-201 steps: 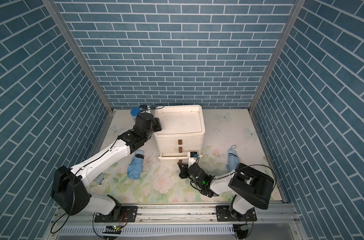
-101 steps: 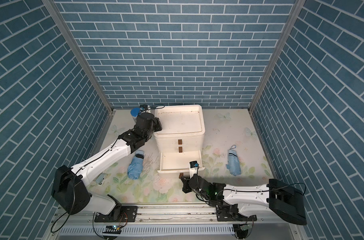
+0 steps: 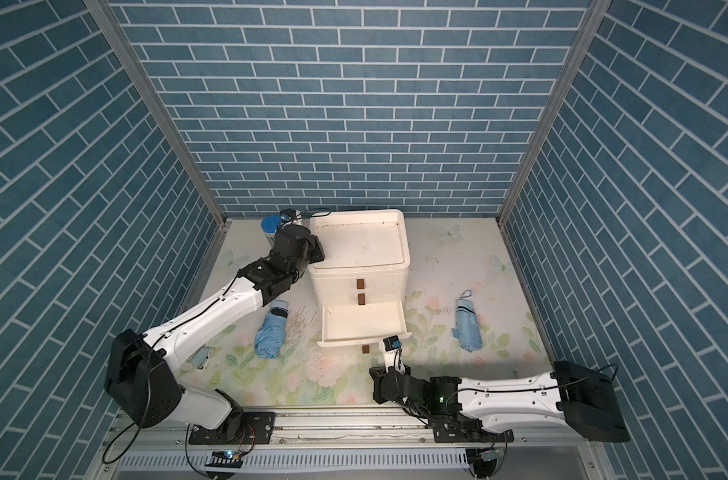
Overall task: Place the umbrella in the drawer by color
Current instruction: Open the drawer in the storage box, then pick up the umbrella from the center of the board.
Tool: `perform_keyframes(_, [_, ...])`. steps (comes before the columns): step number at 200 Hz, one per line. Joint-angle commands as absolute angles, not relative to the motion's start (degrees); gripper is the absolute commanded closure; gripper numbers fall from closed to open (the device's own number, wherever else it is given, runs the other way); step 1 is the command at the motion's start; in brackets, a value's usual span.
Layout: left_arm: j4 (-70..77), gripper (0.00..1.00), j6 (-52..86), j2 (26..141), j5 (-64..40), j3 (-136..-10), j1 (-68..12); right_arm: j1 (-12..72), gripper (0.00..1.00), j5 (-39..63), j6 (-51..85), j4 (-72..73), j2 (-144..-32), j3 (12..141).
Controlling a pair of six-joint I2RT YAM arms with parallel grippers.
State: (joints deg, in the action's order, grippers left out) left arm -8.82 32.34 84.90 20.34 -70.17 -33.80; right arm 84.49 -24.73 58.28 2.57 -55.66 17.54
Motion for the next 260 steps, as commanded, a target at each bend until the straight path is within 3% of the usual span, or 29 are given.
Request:
perform_keyframes(1, [-15.03, 0.87, 35.65, 89.02, 17.04, -68.91, -34.73, 84.70, 0.76, -31.93, 58.62, -8.96, -53.43, 23.50])
perform_keyframes(12, [-15.11, 0.76, 35.04, 88.39, 16.80, -69.37, -34.73, 84.28, 0.55, -35.31, 58.64, -14.29, -52.35, 26.34])
perform_keyframes(34, [-14.96, 0.63, 33.68, 87.03, 16.50, -70.90, -34.76, 78.61, 0.42, -35.38, 56.60, -22.08, -51.33, 31.43])
perform_keyframes(93, [-17.43, 0.57, 32.26, 82.82, 17.16, -75.31, -34.81, 52.61, 0.39, -21.95, 42.89, -23.05, -57.58, 36.21])
perform_keyframes(133, [-17.07, 0.52, 30.02, 73.47, 15.14, -72.78, -34.81, 38.05, 0.35, -21.47, 37.76, -24.77, -63.14, 39.77])
perform_keyframes(171, [-13.03, 0.50, 28.15, 61.93, 6.51, -64.86, -34.75, 19.22, 0.20, -15.43, 34.90, -18.47, -62.79, 36.29])
perform_keyframes(204, [-10.72, 0.49, 28.06, 54.75, -1.80, -58.70, -34.80, 6.60, 0.14, -11.89, 35.42, -15.96, -68.77, 35.43])
perform_keyframes(226, [-9.35, 0.48, 29.32, 51.37, -3.67, -55.49, -34.80, 1.86, 0.12, -7.77, 34.69, -13.01, -72.06, 34.31])
perform_keyframes(260, [-7.44, 0.48, 31.00, 49.96, -5.11, -52.62, -34.82, 3.31, 0.07, -3.19, 33.22, -11.35, -75.19, 32.41])
